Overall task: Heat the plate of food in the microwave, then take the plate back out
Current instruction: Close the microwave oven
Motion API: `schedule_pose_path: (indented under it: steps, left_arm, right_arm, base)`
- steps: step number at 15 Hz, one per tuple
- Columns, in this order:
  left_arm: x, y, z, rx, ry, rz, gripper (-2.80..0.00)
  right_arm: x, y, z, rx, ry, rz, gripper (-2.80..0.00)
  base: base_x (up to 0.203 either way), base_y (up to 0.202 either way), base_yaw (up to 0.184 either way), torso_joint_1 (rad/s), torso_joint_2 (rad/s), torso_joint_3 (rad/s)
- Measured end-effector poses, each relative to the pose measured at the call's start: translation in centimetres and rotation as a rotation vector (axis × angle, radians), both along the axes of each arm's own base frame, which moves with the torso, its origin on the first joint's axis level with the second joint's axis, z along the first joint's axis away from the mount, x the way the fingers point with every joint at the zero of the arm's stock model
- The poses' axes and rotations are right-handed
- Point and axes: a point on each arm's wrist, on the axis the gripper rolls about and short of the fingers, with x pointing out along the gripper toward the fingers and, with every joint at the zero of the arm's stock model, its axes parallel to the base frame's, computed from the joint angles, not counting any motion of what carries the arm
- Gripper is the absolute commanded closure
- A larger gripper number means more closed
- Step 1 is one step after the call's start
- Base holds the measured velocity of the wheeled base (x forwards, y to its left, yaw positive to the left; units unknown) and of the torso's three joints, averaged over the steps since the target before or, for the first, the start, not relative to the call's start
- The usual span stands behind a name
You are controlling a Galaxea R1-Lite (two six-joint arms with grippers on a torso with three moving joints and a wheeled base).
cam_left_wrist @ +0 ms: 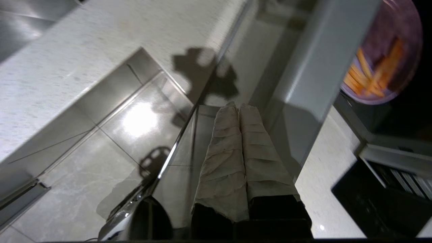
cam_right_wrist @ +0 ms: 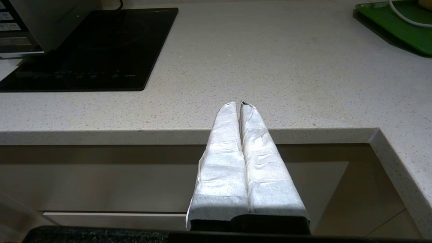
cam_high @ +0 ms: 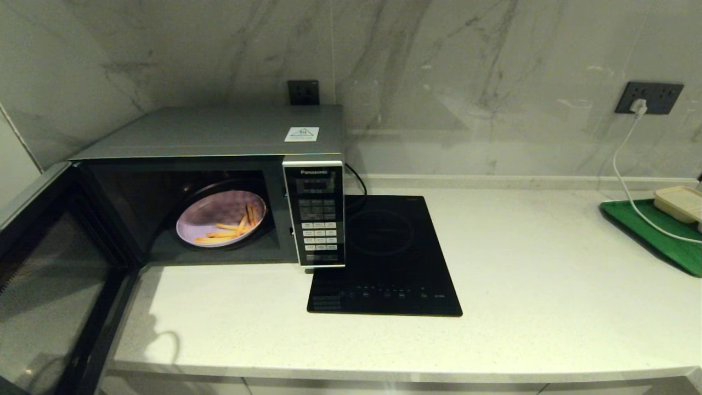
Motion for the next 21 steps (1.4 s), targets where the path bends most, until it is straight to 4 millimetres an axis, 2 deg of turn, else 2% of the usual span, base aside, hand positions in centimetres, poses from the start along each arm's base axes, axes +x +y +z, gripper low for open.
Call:
schedule_pose_path:
  steps: [4, 10, 17, 21]
  left_arm:
    - [-0.2, -3.3, 0.2, -0.035, -0.026, -0.088, 0.00]
    - [-0.3, -6.7, -0.5, -0.086, -0.006, -0.200, 0.00]
    - [-1.3, -13.7, -1.4, -0.155, 0.031, -0.468, 0.00]
    - [-1.7, -16.7, -1.6, -0.169, 0.051, -0.571, 0.00]
  right_arm:
    - [0.0, 0.0, 0.0, 0.000, 0.000, 0.000, 0.00]
    - [0.0, 0.0, 0.0, 0.000, 0.000, 0.000, 0.00]
    - [0.0, 0.0, 0.0, 0.001, 0.000, 0.000, 0.00]
    - [0.0, 0.0, 0.0, 0.000, 0.000, 0.000, 0.00]
  base:
    - [0.000, 0.000, 0.000, 0.000, 0.00, 0.000]
    - [0.000, 0.000, 0.000, 0.000, 0.00, 0.000]
    - [0.000, 0.000, 0.000, 0.000, 0.00, 0.000]
    - [0.000, 0.000, 0.000, 0.000, 0.00, 0.000]
